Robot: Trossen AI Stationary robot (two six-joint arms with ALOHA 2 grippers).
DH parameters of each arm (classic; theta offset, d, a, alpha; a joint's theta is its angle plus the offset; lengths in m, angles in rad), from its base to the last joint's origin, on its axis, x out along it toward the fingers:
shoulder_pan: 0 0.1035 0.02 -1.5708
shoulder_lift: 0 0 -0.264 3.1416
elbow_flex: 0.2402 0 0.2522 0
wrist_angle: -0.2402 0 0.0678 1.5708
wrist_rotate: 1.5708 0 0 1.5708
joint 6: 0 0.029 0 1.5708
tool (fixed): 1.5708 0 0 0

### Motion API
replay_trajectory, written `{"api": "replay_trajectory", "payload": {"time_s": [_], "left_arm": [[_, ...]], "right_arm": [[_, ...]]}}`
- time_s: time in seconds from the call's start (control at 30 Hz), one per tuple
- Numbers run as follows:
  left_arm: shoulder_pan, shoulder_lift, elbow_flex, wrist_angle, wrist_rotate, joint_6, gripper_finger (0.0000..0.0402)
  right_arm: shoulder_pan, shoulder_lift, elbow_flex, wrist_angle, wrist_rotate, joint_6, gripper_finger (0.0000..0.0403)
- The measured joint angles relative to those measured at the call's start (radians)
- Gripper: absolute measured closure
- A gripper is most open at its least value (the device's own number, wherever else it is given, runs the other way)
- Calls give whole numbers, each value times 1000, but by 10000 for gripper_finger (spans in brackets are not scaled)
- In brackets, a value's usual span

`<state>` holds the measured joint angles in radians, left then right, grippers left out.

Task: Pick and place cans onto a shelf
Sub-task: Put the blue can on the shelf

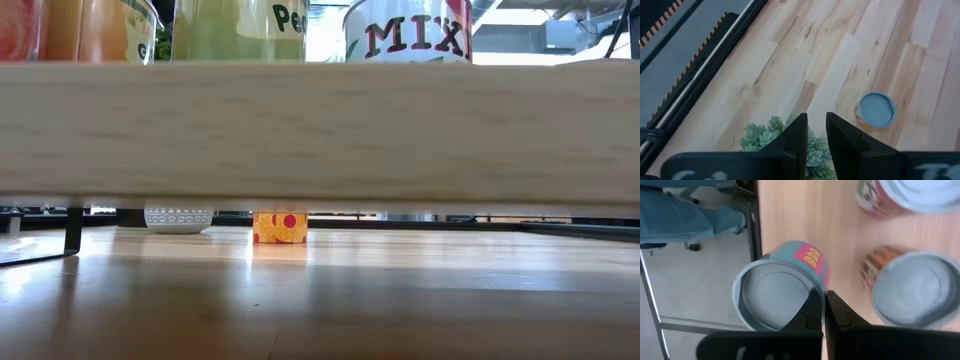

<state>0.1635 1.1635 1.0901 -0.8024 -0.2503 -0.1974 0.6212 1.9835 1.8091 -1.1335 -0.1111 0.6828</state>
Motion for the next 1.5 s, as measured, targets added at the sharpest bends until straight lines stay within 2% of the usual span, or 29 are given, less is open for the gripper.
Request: {"api": "replay_trajectory", "payload": {"time_s": [0.43, 0.7, 1.07, 1.5], "left_arm": [[0, 0, 0, 0, 0, 19, 343], [0, 0, 0, 1, 0, 22, 343], [0, 0, 0, 0, 0, 20, 343], [0, 0, 0, 0, 0, 18, 343]], "right_arm": [[-8, 34, 1, 23, -34, 29, 399], [-8, 52, -1, -10, -23, 102, 398], [-6, 50, 0, -6, -20, 200, 342], [-6, 50, 0, -3, 7, 209, 334]]}}
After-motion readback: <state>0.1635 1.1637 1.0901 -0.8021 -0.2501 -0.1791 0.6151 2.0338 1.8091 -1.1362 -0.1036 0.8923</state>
